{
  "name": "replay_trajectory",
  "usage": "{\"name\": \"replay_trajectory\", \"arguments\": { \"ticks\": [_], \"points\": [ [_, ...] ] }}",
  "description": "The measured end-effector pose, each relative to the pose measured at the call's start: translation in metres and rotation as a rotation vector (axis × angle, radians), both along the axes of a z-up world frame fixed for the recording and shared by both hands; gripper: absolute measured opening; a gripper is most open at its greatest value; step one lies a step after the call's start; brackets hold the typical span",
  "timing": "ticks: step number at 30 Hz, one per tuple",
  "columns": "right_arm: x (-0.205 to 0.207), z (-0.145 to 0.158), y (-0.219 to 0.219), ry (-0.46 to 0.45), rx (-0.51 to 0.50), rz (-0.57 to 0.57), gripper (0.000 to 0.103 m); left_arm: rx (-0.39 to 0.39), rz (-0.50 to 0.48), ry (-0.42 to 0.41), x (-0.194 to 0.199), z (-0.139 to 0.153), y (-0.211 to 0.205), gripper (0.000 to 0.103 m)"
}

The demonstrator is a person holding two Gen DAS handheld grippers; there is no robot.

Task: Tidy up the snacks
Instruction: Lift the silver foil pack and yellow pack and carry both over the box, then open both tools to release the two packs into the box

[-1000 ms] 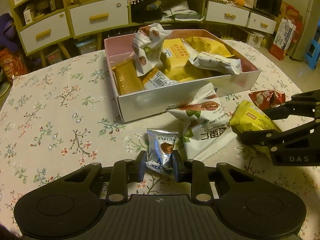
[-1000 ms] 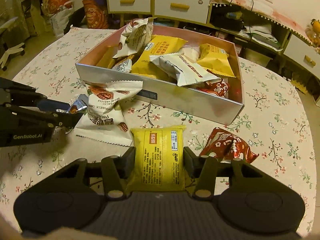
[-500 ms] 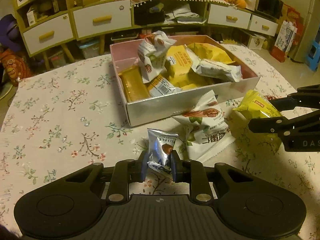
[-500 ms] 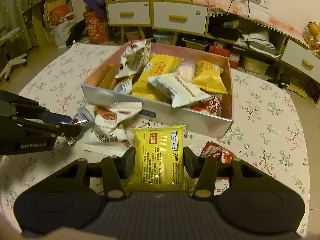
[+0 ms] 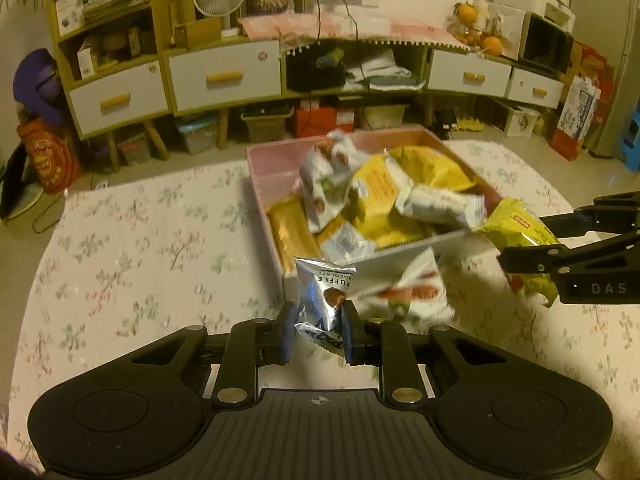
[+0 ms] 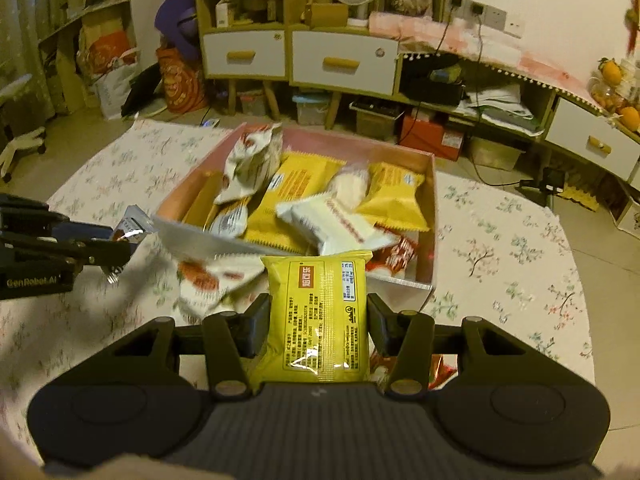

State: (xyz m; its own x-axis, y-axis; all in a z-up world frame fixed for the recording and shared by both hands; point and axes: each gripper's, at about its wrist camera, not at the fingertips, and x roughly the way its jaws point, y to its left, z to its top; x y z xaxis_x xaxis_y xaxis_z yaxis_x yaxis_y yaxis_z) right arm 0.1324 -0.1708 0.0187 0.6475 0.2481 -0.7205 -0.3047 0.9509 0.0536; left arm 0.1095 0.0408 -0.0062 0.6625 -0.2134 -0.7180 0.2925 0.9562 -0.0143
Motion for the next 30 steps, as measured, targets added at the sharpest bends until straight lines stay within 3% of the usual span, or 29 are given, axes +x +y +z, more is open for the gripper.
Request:
{"name": "replay_trajectory", "arguments": {
  "ticks": [9,16,30],
  "points": [
    [0.037,0.015,0.002,-0.05,-0.014,-0.011,0.046,0.016,-0.033,-0.008,0.048,0.006,-0.029,0.02],
    [0.065,0.006,0.005,-0.052,-0.06,-0.007,0.046,0.04,-0.026,0.036,0.092,-0.014,-0.047,0.021],
    [0.097,-0.006,0.01,-0.051,-0.067,0.004,0.047,0.03,0.018,0.017,0.138,-0.027,-0.047,0.021]
  ]
}}
